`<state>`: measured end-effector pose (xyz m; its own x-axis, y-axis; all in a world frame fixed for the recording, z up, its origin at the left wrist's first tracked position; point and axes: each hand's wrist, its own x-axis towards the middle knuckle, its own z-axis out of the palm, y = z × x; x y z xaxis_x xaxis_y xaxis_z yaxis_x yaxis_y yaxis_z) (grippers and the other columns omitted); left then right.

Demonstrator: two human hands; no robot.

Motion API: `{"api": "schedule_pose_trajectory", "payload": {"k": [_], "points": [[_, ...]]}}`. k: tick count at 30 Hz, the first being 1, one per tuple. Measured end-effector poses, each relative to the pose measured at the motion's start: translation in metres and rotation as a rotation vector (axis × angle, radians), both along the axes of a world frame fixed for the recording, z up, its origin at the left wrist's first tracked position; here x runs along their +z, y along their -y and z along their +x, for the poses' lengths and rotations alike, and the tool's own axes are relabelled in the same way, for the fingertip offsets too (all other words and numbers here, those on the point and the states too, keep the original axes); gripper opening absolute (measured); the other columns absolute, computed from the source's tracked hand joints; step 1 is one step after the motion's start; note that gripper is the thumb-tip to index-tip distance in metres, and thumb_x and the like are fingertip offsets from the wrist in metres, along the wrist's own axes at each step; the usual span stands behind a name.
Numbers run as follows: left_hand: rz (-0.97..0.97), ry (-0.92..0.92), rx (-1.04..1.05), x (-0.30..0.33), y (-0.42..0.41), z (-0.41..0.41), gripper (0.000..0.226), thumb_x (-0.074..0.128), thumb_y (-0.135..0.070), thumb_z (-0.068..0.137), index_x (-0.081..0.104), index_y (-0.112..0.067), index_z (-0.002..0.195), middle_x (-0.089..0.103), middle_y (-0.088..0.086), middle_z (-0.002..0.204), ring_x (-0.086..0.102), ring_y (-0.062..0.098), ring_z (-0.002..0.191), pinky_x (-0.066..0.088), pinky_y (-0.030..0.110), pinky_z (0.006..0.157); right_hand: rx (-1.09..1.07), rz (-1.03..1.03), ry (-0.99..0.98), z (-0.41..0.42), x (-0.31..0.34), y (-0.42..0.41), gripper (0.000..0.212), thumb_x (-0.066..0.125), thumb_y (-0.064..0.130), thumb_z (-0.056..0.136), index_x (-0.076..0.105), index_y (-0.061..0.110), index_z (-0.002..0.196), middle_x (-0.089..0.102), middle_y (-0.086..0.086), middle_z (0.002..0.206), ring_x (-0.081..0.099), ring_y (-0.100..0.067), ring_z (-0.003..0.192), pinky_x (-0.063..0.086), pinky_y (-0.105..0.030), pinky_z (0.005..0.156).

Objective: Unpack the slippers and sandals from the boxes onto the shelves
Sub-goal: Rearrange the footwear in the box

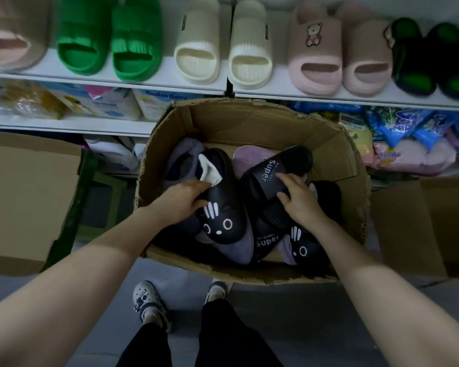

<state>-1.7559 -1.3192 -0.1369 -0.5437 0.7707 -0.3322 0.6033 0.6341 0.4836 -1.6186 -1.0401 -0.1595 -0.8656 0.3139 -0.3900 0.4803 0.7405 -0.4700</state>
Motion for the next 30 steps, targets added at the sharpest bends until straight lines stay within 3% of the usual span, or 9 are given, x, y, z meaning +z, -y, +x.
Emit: {"api": "schedule_pose_trajectory", "payload": {"k": [3, 6, 8, 11, 15, 18, 22, 26, 30], "points": [[0.039, 0.039, 0.074, -0.002, 0.009, 0.003, 0.052, 0.066, -0.018, 0.088, 0.05, -0.009, 0.137, 0.056, 0.014, 0.134, 0.054, 0.029, 0.122, 0.042, 0.034, 0.1, 0.099, -0.107, -0.158, -0.012, 0.018, 0.034, 0.048, 0.052, 0.034, 0.1, 0.044, 0.025, 0.146, 0.035, -0.008, 0.153, 0.037, -0.027, 0.139, 0.032, -0.035, 0.11], [0.078, 0.062, 0.118, 0.004, 0.003, 0.002, 0.042, 0.069, -0.015, 0.085, 0.059, -0.011, 0.126, 0.062, 0.009, 0.124, 0.059, 0.025, 0.113, 0.046, 0.034, 0.096, 0.28, -0.173, -0.108, -0.031, 0.029, 0.072, 0.053, 0.054, 0.054, 0.094, 0.041, 0.042, 0.144, 0.018, -0.003, 0.161, 0.029, -0.026, 0.144, 0.033, -0.04, 0.114], [0.128, 0.058, 0.083, 0.006, -0.001, 0.002, 0.034, 0.071, -0.012, 0.083, 0.064, -0.01, 0.117, 0.064, 0.006, 0.117, 0.06, 0.023, 0.109, 0.046, 0.033, 0.095, 0.367, -0.135, -0.028, -0.04, 0.029, 0.084, 0.052, 0.063, 0.056, 0.087, 0.048, 0.04, 0.133, 0.014, -0.005, 0.161, 0.038, -0.035, 0.138, 0.039, -0.044, 0.109], [0.255, 0.015, 0.175, 0.004, 0.002, -0.005, 0.026, 0.074, -0.006, 0.078, 0.065, -0.01, 0.102, 0.06, 0.004, 0.105, 0.06, 0.025, 0.101, 0.045, 0.032, 0.092, 0.342, -0.11, -0.013, -0.045, 0.035, 0.075, 0.04, 0.071, 0.053, 0.082, 0.058, 0.027, 0.108, 0.027, -0.011, 0.149, 0.051, -0.04, 0.121, 0.044, -0.041, 0.1], [0.128, -0.028, 0.273, 0.001, 0.008, -0.03, 0.051, 0.071, -0.012, 0.082, 0.055, -0.009, 0.13, 0.053, 0.017, 0.126, 0.056, 0.037, 0.111, 0.046, 0.044, 0.095, 0.172, -0.035, -0.066, -0.042, 0.054, 0.031, 0.034, 0.071, 0.052, 0.083, 0.059, 0.022, 0.094, 0.03, -0.008, 0.142, 0.05, -0.033, 0.118, 0.041, -0.036, 0.098], [0.034, -0.032, 0.198, -0.004, 0.004, -0.039, 0.05, 0.068, -0.015, 0.084, 0.055, -0.01, 0.133, 0.052, 0.018, 0.13, 0.053, 0.037, 0.117, 0.044, 0.044, 0.097, 0.043, 0.026, -0.067, -0.041, 0.068, 0.001, 0.03, 0.071, 0.053, 0.082, 0.054, 0.028, 0.088, 0.028, -0.008, 0.146, 0.051, -0.034, 0.119, 0.042, -0.038, 0.1], [0.099, -0.009, 0.162, -0.001, -0.01, -0.027, 0.052, 0.067, -0.014, 0.086, 0.052, -0.014, 0.135, 0.051, 0.016, 0.134, 0.052, 0.036, 0.12, 0.044, 0.044, 0.099, 0.029, 0.043, -0.058, -0.039, 0.066, -0.006, 0.031, 0.073, 0.051, 0.081, 0.053, 0.029, 0.087, 0.028, -0.009, 0.146, 0.052, -0.035, 0.117, 0.043, -0.039, 0.1], [0.288, 0.018, 0.086, 0.008, -0.029, -0.006, 0.056, 0.063, -0.024, 0.09, 0.043, -0.018, 0.142, 0.046, 0.01, 0.14, 0.049, 0.029, 0.125, 0.044, 0.041, 0.1, 0.005, -0.053, -0.072, -0.04, 0.049, 0.011, 0.028, 0.074, 0.05, 0.079, 0.054, 0.032, 0.086, 0.032, -0.001, 0.145, 0.05, -0.029, 0.122, 0.043, -0.047, 0.101], [0.262, 0.032, -0.017, 0.008, -0.058, 0.007, 0.07, 0.052, -0.057, 0.086, 0.041, -0.021, 0.145, 0.044, 0.01, 0.141, 0.046, 0.026, 0.127, 0.042, 0.036, 0.103, -0.071, -0.321, -0.16, -0.043, 0.045, -0.001, 0.009, 0.066, 0.031, 0.091, 0.063, 0.03, 0.099, 0.05, 0.012, 0.129, 0.055, -0.01, 0.116, 0.047, -0.044, 0.103]]}}
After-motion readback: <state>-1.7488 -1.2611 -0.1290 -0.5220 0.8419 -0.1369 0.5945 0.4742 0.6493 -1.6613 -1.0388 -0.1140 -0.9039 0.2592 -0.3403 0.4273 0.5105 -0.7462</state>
